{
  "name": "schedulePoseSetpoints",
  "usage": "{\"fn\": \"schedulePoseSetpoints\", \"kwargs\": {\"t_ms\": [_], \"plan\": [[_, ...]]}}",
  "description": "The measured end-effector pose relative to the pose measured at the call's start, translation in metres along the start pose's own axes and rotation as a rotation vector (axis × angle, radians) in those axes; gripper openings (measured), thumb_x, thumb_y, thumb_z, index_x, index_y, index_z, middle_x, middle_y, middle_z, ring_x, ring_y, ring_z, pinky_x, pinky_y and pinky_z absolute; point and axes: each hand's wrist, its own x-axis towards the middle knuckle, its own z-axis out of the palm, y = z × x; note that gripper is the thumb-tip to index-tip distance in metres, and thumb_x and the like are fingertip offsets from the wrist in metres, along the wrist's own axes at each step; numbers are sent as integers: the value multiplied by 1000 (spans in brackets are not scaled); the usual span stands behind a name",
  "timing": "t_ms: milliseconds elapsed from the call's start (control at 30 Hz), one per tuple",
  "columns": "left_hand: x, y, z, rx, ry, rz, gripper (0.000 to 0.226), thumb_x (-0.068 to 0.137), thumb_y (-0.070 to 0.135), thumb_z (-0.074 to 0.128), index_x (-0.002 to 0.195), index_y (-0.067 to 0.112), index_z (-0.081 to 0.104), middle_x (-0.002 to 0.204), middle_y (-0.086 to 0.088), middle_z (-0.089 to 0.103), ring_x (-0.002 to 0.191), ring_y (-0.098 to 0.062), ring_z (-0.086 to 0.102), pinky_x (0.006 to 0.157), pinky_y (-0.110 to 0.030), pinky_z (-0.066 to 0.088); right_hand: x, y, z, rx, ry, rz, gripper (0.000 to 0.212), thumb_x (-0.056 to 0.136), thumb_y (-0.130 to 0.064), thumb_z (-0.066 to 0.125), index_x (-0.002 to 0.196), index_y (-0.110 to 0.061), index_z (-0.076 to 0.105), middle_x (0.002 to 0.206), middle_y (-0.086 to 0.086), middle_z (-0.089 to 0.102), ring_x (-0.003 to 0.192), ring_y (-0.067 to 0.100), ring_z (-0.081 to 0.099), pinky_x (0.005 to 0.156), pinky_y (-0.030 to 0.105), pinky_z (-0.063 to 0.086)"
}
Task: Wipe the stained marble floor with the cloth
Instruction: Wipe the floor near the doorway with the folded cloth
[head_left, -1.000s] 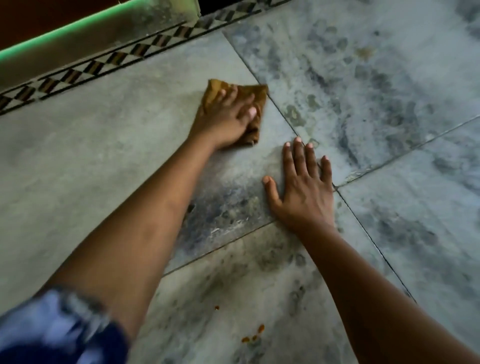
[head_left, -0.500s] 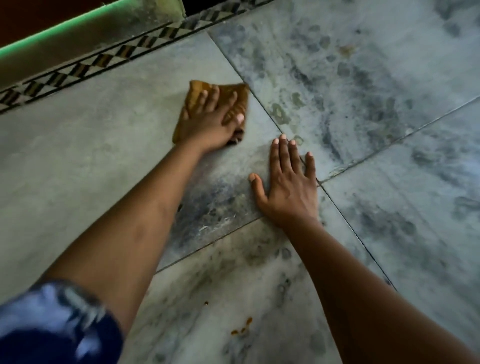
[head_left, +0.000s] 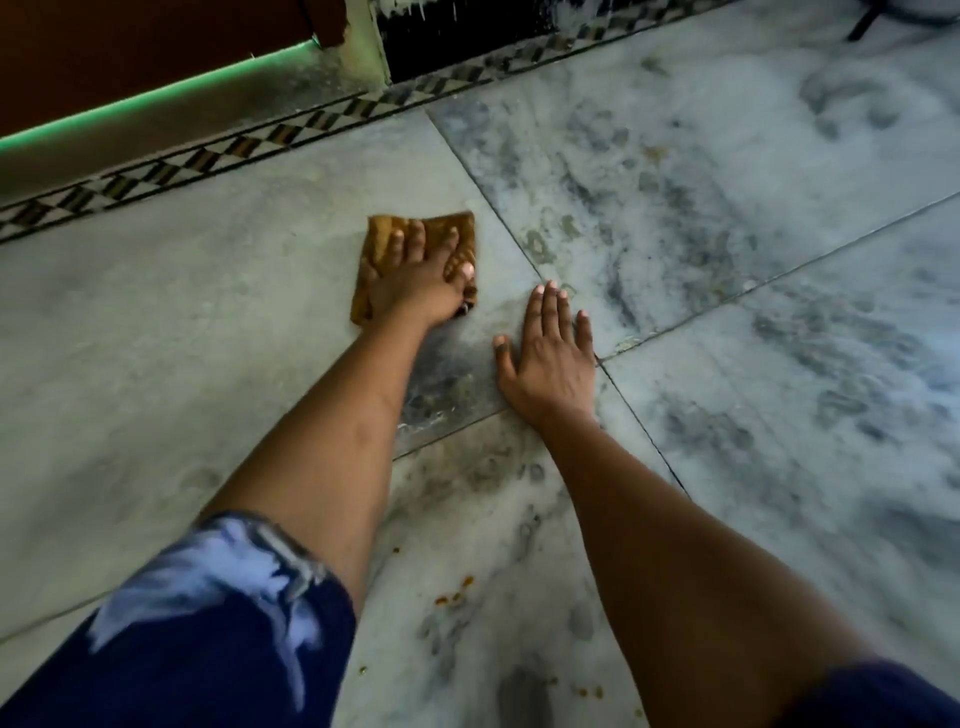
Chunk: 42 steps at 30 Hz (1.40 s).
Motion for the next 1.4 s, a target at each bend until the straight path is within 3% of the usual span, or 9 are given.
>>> {"fn": "schedulePoseSetpoints", "kwargs": {"t_ms": [200, 400, 533, 667, 800, 933, 1067, 1200, 1400], "plan": [[-91, -45, 27, 114, 19, 323, 65, 82, 74, 8, 142, 53, -3, 157, 13, -12, 145, -13, -9, 114, -49, 5, -19, 22, 2, -37, 38, 21, 70, 90, -47, 9, 150, -12, 0, 159, 5, -2, 145, 16, -2, 117, 37, -5], [-2, -15, -2, 44, 7, 62, 58, 92, 64, 19, 145, 48, 2, 159, 7, -10, 146, -20, -8, 113, -54, 5, -19, 25, 4, -49, 85, -6, 71, 90, -45, 15, 150, -9, 4, 158, 7, 2, 146, 18, 2, 118, 39, -3], [-17, 30, 14, 77, 0, 183, 58, 92, 64, 17, 145, 49, -3, 157, 8, -17, 144, -18, -16, 114, -54, -5, -19, 27, 4, -54, 67, -13, 70, 90, -45, 14, 150, -11, 2, 158, 7, 0, 146, 17, -1, 117, 38, -5], [-91, -23, 37, 117, 54, 303, 60, 86, 70, 12, 141, 54, -4, 157, 14, -13, 145, -13, -10, 115, -48, 2, -18, 28, 4, -55, 60, -15, 71, 89, -46, 12, 150, -12, 2, 159, 6, -1, 146, 16, -2, 117, 38, -5], [-122, -121, 33, 91, 52, 65, 65, 80, 73, 7, 140, 51, -6, 158, 11, -9, 146, -14, -6, 114, -48, 6, -19, 26, 1, -55, 41, -7, 67, 95, -44, 20, 150, -11, 2, 159, 6, 0, 146, 18, -1, 117, 37, -5], [-102, -119, 23, -14, 6, -207, 57, 93, 61, 17, 145, 47, -3, 158, 7, -14, 145, -18, -12, 114, -53, 0, -20, 24, -2, -67, 33, 0, 65, 97, -40, 23, 149, -8, 2, 158, 9, 1, 146, 19, -1, 116, 38, -5], [-134, -92, 34, -21, 28, -115, 59, 94, 60, 20, 146, 46, -4, 157, 6, -16, 145, -17, -14, 114, -52, -3, -31, 5, -1, -35, -7, -33, 69, 91, -43, 14, 149, -7, 4, 158, 11, 1, 146, 21, -2, 116, 37, -4], [-197, -134, 53, 32, 60, -10, 62, 90, 66, 22, 144, 49, -4, 157, 12, -16, 145, -12, -12, 115, -47, -1, -63, -63, 28, 33, 0, -187, 72, 87, -41, 17, 149, -5, 8, 157, 13, 5, 146, 22, 2, 115, 34, -5], [-202, -223, 44, -79, 26, -362, 61, 92, 62, 20, 146, 45, -4, 158, 8, -15, 145, -16, -12, 115, -51, 0, -74, -77, 41, -12, 36, -153, 72, 88, -40, 19, 148, -4, 8, 157, 13, 6, 146, 23, 3, 115, 37, -5]]}}
